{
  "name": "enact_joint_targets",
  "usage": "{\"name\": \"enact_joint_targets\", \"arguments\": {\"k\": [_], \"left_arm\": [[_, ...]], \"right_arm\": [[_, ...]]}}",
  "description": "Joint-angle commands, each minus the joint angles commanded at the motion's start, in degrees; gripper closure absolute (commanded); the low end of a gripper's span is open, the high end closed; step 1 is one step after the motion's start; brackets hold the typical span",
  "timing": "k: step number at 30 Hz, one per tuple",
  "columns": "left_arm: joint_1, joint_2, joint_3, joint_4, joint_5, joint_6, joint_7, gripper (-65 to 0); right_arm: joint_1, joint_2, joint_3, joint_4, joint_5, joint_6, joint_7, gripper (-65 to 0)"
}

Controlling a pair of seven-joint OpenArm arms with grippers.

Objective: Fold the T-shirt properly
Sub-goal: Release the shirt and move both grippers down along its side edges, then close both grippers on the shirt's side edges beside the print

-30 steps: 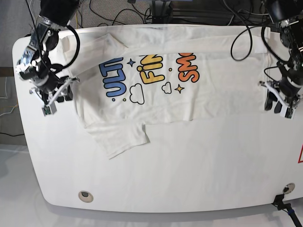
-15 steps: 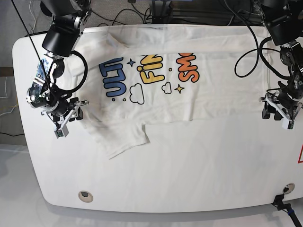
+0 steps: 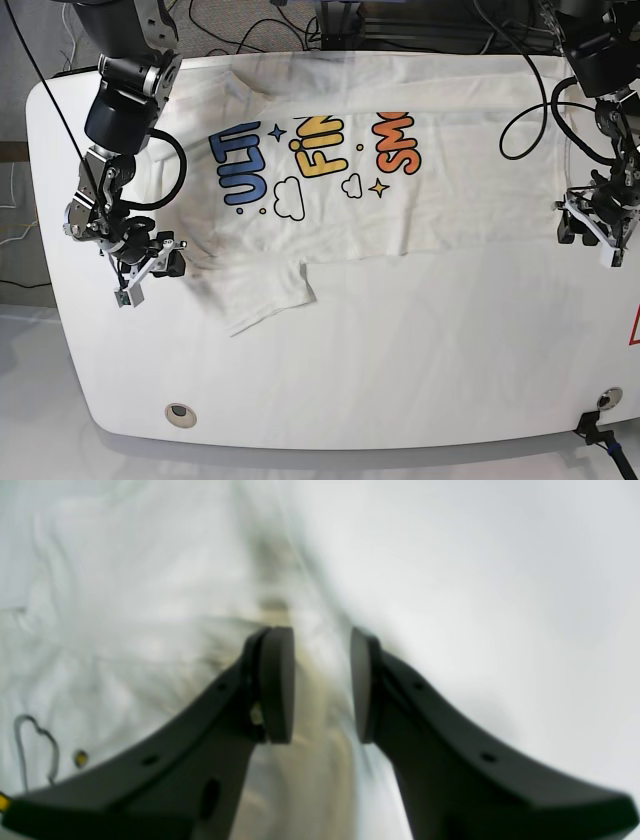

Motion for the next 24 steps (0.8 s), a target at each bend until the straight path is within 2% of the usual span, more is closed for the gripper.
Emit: {"name": "enact_joint_targets", "arguments": {"k": [9,13,19,24], "left_arm": [[-0.18,0.09,-0.35,-0.09,0.0,0.09,-0.09,-28.7],[-0.18,0.09,-0.44,-0.09,0.0,0.18,-0.09,-28.8],[0.0,0.09,-0.62,-0.09,0.0,0.18,-0.09,-28.6],[0.09,0.09,-4.75,-1.05,0.09,0.18,-0.09,-28.4]], "right_arm": [[-0.88,-0.88,-0.09,-1.76,0.09,0.18,0.26,-19.2],[-1.67,-0.88,-5.01,-1.67,0.44,0.18,0.26,-19.1],[-2.11,-1.85,-5.01,-1.49,0.44,0.18,0.26,-18.9],[-2.11,-1.85,-5.01,-1.49,0.44,0.18,0.26,-18.6]]}}
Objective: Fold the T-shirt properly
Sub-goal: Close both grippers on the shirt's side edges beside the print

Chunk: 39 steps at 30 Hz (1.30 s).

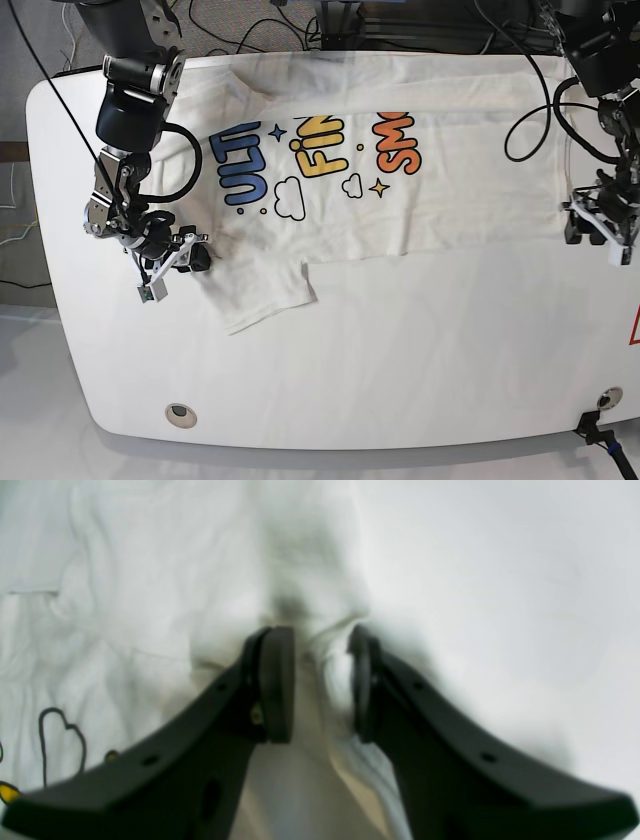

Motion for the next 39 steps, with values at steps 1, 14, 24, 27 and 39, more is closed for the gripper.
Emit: {"name": "enact_joint_targets", "arguments": {"k": [1,14,24,27,39], "left_arm": [[-0.09,0.0,-0.18,-0.97,0.0,0.0,0.0,-28.6],[-0.44,0.79,0.09,-6.33,-0.18,-0.26,0.0,-45.6],[-3.78,1.05,0.88,-14.15,-0.18,-0.26,-0.09,-49.9],[-3.78,1.23,4.48,-14.15,-0.44,-0.26,-0.09,-49.8],[-3.52,4.57,5.89,-13.98,-0.18,-0.18,-0.09,-44.9]], "right_arm": [[0.0,0.0,0.0,0.0,0.0,0.0,0.0,-18.5],[-0.09,0.09,-0.09,0.0,-0.26,0.0,0.0,0.0],[-0.18,0.09,-0.09,0.0,-0.26,0.0,0.0,0.0],[-0.18,0.09,-0.09,0.0,-0.26,0.0,0.0,0.0],[-0.18,0.09,-0.09,0.0,-0.26,0.0,0.0,0.0]]}}
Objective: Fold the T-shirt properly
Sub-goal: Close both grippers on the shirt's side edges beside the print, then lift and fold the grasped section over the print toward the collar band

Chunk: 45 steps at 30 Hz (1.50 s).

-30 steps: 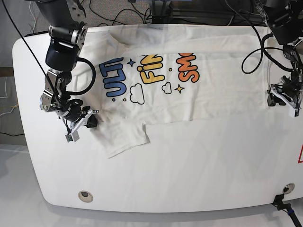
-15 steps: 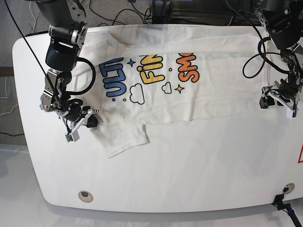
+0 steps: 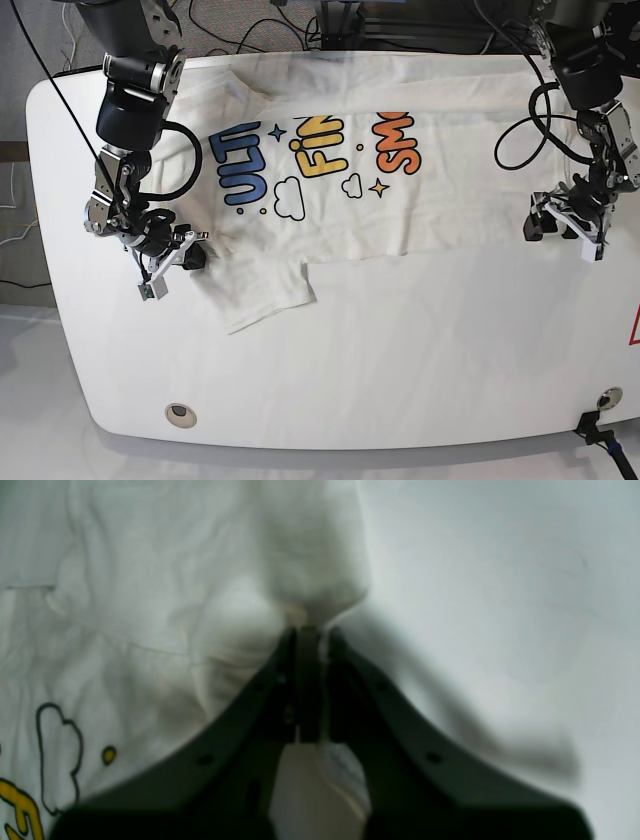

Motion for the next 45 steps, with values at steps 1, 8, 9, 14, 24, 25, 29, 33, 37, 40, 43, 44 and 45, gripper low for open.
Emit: {"name": "enact_joint_targets", "arguments": {"k": [1,8,9,14,24,25,29,33,37,40,43,44,45], "left_arm": [[0.0,0.0,0.0,0.0,0.0,0.0,0.0,-39.4],[-0.09,-0.09,0.0,0.0,0.0,0.0,0.0,-6.3],[-0.09,-0.09,-0.09,0.0,0.0,0.0,0.0,-6.3],[0.0,-0.09,-0.18,2.46,0.0,0.0,0.0,-6.0],[-1.93,-0.26,-0.26,4.4,-0.09,0.0,0.0,0.0],[-2.2,-0.35,-0.26,4.4,-0.09,0.0,0.0,0.0],[-2.81,-1.67,-0.26,4.84,-0.35,-0.09,0.0,0.0],[-1.93,-1.67,-0.26,10.73,-0.26,-0.09,0.26,0.0],[1.58,-1.67,-0.26,18.55,-0.26,-0.09,0.35,0.0],[4.57,-1.76,-0.26,23.74,0.0,-0.09,0.35,0.0],[7.21,-1.85,-0.26,26.81,0.0,-0.09,0.35,0.0],[8.09,-1.85,-0.26,27.78,0.0,-0.09,0.35,0.0],[9.14,-1.85,-0.26,28.48,0.0,-0.09,0.35,0.0]], "right_arm": [[0.0,0.0,0.0,0.0,0.0,0.0,0.0,0.0],[0.0,-0.09,0.0,0.0,0.0,0.0,0.0,0.0],[0.0,-0.09,0.0,0.0,0.0,0.0,0.0,0.0],[0.0,-0.09,0.0,0.0,0.0,0.0,0.0,0.0],[0.88,0.0,0.18,3.96,0.35,0.0,-0.44,0.0],[0.88,0.09,0.26,5.19,0.35,0.0,-1.49,0.0],[0.88,0.09,2.9,10.55,0.26,0.0,-6.77,0.0],[-0.88,0.09,3.16,16.44,0.26,0.0,-11.69,0.0],[-5.45,0.09,3.16,24.35,0.26,0.0,-13.71,0.0],[-8.7,0.09,3.16,29.19,0.26,0.0,-16.18,0.0],[-11.6,0.09,3.16,33.58,0.26,0.0,-19.87,0.0],[-12.48,0.09,3.16,35.16,0.26,0.0,-20.66,0.0],[-13.45,0.09,3.16,36.75,0.18,0.0,-21.45,0.0]]}}
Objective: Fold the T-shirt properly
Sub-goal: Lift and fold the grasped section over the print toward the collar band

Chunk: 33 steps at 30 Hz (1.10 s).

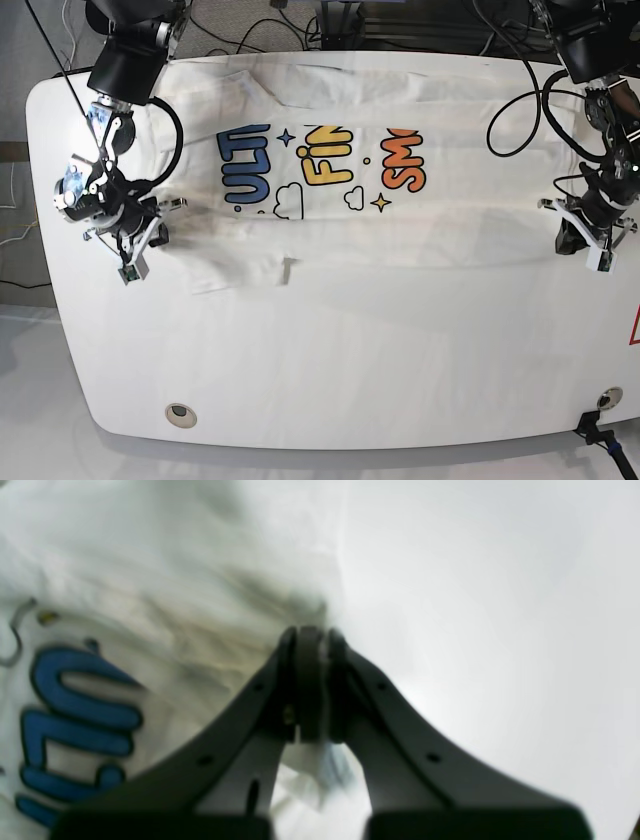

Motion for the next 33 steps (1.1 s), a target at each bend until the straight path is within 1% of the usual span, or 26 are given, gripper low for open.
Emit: {"name": "enact_joint_targets", "arguments": {"k": [1,4,6,9,12,15,18,24,28,29,30,31,32,33], "left_arm": [[1.05,0.0,0.0,0.79,0.0,0.0,0.0,0.0],[4.22,-1.76,-0.09,2.55,-0.26,0.0,0.0,0.0],[5.89,-2.02,-0.09,3.34,-0.26,0.0,0.0,0.0],[9.05,-3.43,-0.18,5.01,-0.26,0.0,0.0,0.0],[12.31,-3.87,-0.53,6.68,-0.18,0.0,0.0,0.0],[15.56,-4.13,-3.34,7.74,-0.26,-0.09,0.0,0.0],[18.37,-4.4,-4.66,7.47,0.0,-0.09,0.0,0.0],[22.15,-4.22,-4.31,7.3,0.0,-0.09,0.0,0.0],[22.51,-4.13,-4.22,6.95,0.18,-0.09,0.0,0.0],[22.51,-4.4,-3.78,6.33,0.18,-0.09,0.0,0.0],[22.51,-4.66,-2.73,5.45,0.18,-0.09,0.0,0.0],[22.51,-5.89,-1.49,4.75,0.35,-0.09,0.0,-5.3],[22.51,-7.03,-0.26,4.22,1.32,0.0,0.0,-13.5],[22.33,-7.47,0.62,3.96,2.64,0.18,0.0,-22.0]], "right_arm": [[-1.14,0.0,0.0,1.67,-0.09,0.0,-0.53,0.0],[-4.57,0.0,0.0,6.33,-0.09,0.0,-1.14,0.0],[-7.12,0.0,0.0,8.97,-0.09,0.0,-1.14,0.0],[-10.64,0.0,0.0,12.31,-0.09,0.0,-1.23,0.0],[-14.07,0.0,0.0,14.33,0.0,0.0,-1.23,0.0],[-17.14,0.0,0.0,14.77,0.09,0.0,-1.23,0.0],[-20.13,0.0,0.0,14.77,0.0,0.0,-1.23,0.0],[-22.77,-0.44,-0.26,14.51,0.09,0.0,-1.23,0.0],[-22.86,-0.44,-0.35,14.42,-0.09,0.0,-1.23,0.0],[-22.86,-0.44,-0.35,14.42,-0.09,0.0,-1.23,-0.6],[-22.86,-0.44,-0.26,14.42,-0.09,0.0,-1.23,-5.3],[-22.77,-0.44,-0.18,14.42,-0.09,0.0,-1.23,-10.4],[-22.68,-0.44,-0.18,14.42,-0.18,0.0,-1.23,-15.0],[-22.68,-0.35,-0.18,14.42,-0.18,0.0,-1.23,-18.9]]}}
